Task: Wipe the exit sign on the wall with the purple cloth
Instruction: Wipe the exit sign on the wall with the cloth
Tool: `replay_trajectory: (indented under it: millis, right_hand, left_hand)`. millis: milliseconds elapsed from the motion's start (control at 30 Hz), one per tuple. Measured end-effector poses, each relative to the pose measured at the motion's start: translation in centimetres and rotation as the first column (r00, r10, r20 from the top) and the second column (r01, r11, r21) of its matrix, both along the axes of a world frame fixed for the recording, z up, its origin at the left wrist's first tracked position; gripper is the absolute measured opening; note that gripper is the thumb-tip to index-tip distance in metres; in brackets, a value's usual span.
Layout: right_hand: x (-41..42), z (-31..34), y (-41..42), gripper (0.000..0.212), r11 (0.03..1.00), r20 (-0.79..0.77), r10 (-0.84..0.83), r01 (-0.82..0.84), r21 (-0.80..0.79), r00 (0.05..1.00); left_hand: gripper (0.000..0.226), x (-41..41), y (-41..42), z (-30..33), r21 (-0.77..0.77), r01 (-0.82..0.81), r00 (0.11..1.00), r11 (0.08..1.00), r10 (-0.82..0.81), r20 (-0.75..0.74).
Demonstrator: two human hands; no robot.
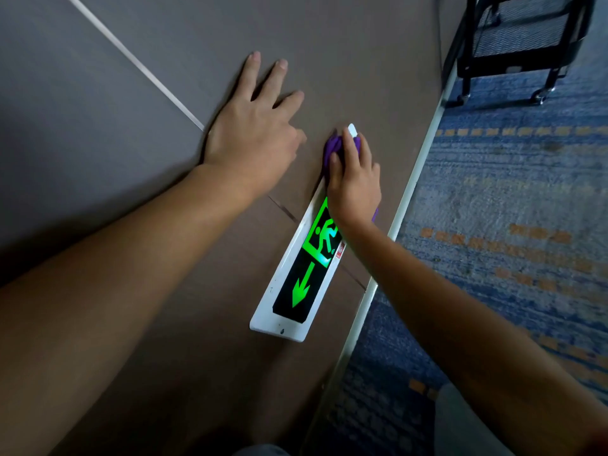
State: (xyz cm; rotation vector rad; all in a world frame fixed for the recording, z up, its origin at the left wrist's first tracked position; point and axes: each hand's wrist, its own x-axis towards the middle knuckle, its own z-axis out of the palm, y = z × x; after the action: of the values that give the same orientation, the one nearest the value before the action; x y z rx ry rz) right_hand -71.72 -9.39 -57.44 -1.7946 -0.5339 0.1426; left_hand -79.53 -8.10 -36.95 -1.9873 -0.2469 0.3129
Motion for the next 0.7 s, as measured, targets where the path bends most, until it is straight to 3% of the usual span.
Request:
replay_trajectory:
  millis: [267, 700]
  right_hand:
    - [4.6, 1.5, 2.0, 0.051, 0.997, -0.097, -0.029, 0.023, -0.068, 0.995]
    - [-2.0, 2.0, -1.6, 0.049, 0.991, -0.041, 0.047, -0.052, -0.127, 0.998]
  left_hand:
    - [0.049, 0.1, -0.1, -0.2, -0.01, -0.007, 1.0, 1.0, 0.007, 0.011]
    - [0.049, 0.1, -0.4, -0.1, 0.007, -0.011, 1.0, 1.0, 0.011, 0.007]
